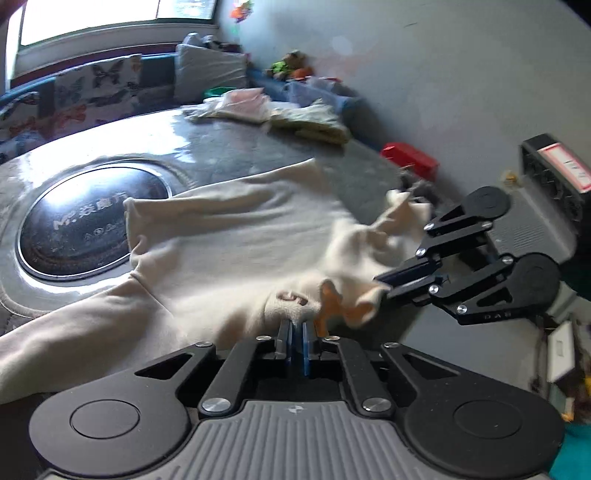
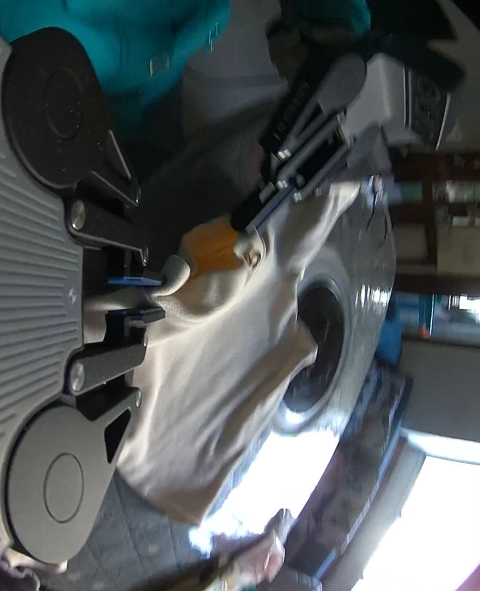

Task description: Fold clothes

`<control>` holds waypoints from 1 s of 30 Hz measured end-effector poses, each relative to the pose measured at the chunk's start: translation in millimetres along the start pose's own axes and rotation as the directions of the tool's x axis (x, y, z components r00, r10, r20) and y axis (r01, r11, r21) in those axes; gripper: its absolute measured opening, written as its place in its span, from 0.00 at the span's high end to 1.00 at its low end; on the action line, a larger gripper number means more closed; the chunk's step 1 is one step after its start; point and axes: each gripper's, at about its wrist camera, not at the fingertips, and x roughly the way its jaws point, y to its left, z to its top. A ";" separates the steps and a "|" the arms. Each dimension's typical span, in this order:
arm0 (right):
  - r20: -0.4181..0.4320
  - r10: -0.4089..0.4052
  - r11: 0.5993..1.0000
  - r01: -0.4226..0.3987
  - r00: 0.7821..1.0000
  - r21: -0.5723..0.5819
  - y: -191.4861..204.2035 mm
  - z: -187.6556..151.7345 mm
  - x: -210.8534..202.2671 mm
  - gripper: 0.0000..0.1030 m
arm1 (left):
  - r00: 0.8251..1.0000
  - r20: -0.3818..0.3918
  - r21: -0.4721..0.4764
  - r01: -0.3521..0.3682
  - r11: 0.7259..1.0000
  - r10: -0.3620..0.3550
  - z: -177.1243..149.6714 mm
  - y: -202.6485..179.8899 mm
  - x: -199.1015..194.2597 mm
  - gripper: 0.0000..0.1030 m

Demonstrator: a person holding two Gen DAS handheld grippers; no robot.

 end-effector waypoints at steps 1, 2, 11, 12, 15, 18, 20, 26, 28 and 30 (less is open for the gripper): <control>-0.012 0.032 0.999 -0.032 0.999 -0.021 2.6 -0.5 -3.7 0.90 | 1.000 -0.006 0.007 0.020 1.000 -0.020 -0.6 2.2 -5.7 0.94; -0.026 0.061 0.997 -0.062 0.998 -0.041 5.2 -1.1 -7.2 0.90 | 1.000 -0.023 0.021 0.021 1.000 -0.020 -2.7 2.7 -7.6 0.94; -0.076 0.114 0.988 -0.121 0.991 -0.093 16.3 -0.1 -12.3 0.80 | 0.997 -0.077 0.107 0.026 0.994 -0.017 -15.2 1.8 -11.9 0.90; -0.062 0.100 0.991 -0.105 0.993 -0.088 14.7 2.3 -11.7 0.80 | 0.998 -0.066 0.106 0.015 0.994 -0.008 -13.4 3.1 -12.4 0.90; -0.029 0.061 0.997 -0.062 0.998 -0.041 9.4 8.4 -2.4 0.80 | 1.000 -0.018 0.064 -0.010 0.998 0.011 -3.6 10.8 -7.2 0.90; -0.030 0.041 0.999 -0.041 0.999 -0.010 6.0 8.9 15.6 0.80 | 1.000 -0.015 0.023 -0.027 0.999 0.027 -1.4 17.2 7.9 0.88; -0.032 0.050 0.999 -0.050 0.998 -0.003 7.4 6.4 22.6 0.80 | 0.999 -0.035 0.010 -0.030 0.999 0.030 -4.8 17.8 19.8 0.85; -0.067 0.095 0.995 -0.098 0.993 -0.037 19.0 0.6 40.6 0.77 | 0.994 -0.101 0.055 -0.028 0.998 0.033 -20.3 11.8 33.6 0.76; -0.053 0.100 0.995 -0.102 0.994 -0.024 14.2 4.2 36.5 0.76 | 0.995 -0.085 0.047 -0.038 0.998 0.042 -14.3 17.0 27.6 0.75; -0.023 0.073 0.997 -0.073 0.997 0.012 2.2 10.3 30.0 0.73 | 0.996 -0.045 0.042 -0.071 0.997 0.073 -3.4 24.0 20.0 0.67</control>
